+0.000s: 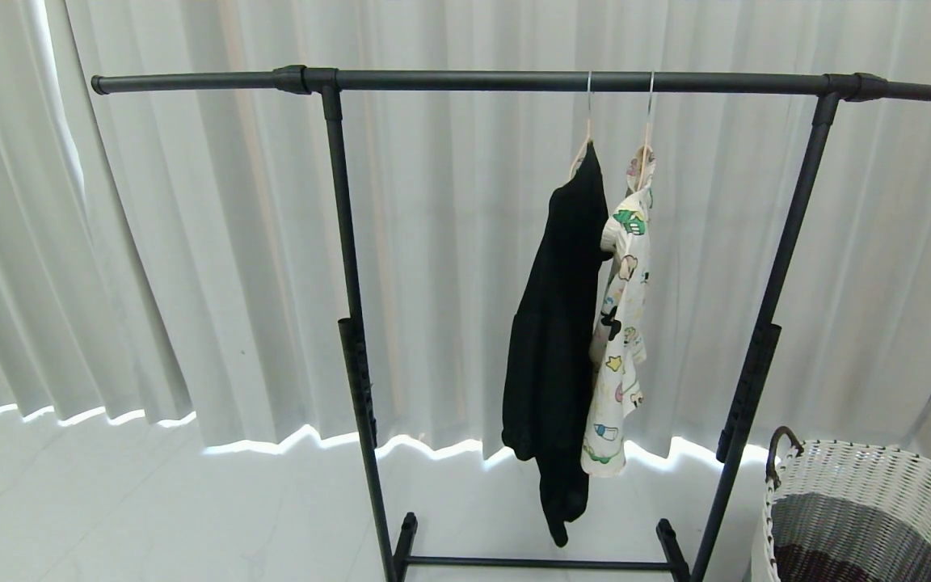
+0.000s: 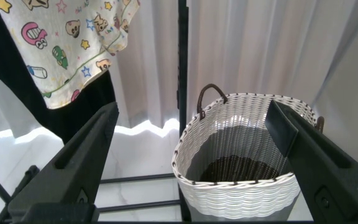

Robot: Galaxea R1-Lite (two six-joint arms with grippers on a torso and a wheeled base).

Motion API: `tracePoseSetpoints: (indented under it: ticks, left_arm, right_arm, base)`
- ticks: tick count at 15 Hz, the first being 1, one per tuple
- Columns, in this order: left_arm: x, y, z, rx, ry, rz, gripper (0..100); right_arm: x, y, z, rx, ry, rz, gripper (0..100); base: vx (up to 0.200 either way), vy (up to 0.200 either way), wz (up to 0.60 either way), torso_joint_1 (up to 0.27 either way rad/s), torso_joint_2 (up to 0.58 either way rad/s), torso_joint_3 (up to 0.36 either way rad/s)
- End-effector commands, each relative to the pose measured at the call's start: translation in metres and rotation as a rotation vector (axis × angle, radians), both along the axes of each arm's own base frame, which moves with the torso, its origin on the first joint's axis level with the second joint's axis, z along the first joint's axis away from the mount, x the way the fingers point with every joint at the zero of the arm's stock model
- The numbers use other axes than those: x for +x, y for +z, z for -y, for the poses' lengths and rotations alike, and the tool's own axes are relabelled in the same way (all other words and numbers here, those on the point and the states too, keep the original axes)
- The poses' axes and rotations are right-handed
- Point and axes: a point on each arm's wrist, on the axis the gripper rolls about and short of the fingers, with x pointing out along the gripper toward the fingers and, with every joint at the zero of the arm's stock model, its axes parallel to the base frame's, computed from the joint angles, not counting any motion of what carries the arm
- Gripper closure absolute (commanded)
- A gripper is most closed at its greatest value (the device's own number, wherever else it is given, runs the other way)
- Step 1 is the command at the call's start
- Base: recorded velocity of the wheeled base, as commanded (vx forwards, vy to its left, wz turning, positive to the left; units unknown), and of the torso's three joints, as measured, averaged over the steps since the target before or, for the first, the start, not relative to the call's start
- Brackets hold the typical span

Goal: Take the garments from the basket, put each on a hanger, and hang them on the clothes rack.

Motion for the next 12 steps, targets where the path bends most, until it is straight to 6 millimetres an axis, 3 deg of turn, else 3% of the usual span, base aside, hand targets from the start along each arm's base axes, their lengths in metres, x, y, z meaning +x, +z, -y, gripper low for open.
tracePoseSetpoints:
  ticks: [1,12]
  left_arm:
    - [0.0000,0.0000,0.0000,0.000,0.000,0.001,0]
    - [0.0000,0.0000,0.0000,0.000,0.000,0.001,0]
  right_arm:
    - [-0.0001,-0.0001,0.0000,0.000,0.001,0.001,0]
    - [-0.0001,-0.0001,0.0000,0.000,0.000,0.001,0]
  base:
    - [0.000,0.000,0.00,0.000,0.00,0.000]
    - [0.000,0.000,0.00,0.000,0.00,0.000]
